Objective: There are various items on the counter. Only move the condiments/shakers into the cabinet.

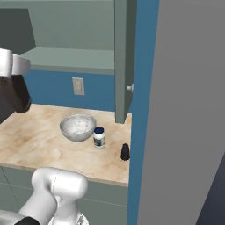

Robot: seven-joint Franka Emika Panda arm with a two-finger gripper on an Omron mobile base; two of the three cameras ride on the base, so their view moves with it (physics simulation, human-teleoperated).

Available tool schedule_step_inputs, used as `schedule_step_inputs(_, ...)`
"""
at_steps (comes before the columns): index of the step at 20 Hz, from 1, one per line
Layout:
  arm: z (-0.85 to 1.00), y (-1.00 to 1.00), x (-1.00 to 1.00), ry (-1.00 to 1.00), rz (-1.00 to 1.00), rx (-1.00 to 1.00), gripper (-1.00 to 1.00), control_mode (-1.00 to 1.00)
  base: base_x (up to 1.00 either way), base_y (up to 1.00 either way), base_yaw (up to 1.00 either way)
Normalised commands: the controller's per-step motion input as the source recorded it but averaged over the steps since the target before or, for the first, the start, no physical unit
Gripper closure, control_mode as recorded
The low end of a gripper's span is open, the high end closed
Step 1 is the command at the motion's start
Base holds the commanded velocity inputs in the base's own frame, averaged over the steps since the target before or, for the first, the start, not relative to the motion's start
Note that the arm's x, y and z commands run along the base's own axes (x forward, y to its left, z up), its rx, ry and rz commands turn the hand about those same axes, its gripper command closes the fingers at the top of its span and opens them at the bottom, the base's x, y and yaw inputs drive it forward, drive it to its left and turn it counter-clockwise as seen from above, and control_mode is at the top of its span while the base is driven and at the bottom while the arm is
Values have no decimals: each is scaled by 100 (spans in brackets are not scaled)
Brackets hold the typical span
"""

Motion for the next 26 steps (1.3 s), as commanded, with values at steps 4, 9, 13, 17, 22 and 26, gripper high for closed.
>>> schedule_step_inputs(4,0,-10,0,-11,-16,15,100,-100,0,0,0)
schedule_step_inputs(9,23,0,11,-21,-12,19,100,-100,0,0,0)
schedule_step_inputs(13,30,0,54,-18,-11,5,100,-100,0,0,0)
schedule_step_inputs(17,2,0,77,-12,-7,0,100,-100,0,0,0)
schedule_step_inputs(22,1,0,70,-9,-2,0,100,-100,0,0,0)
schedule_step_inputs(26,14,0,75,-9,0,0,100,-100,0,0,0)
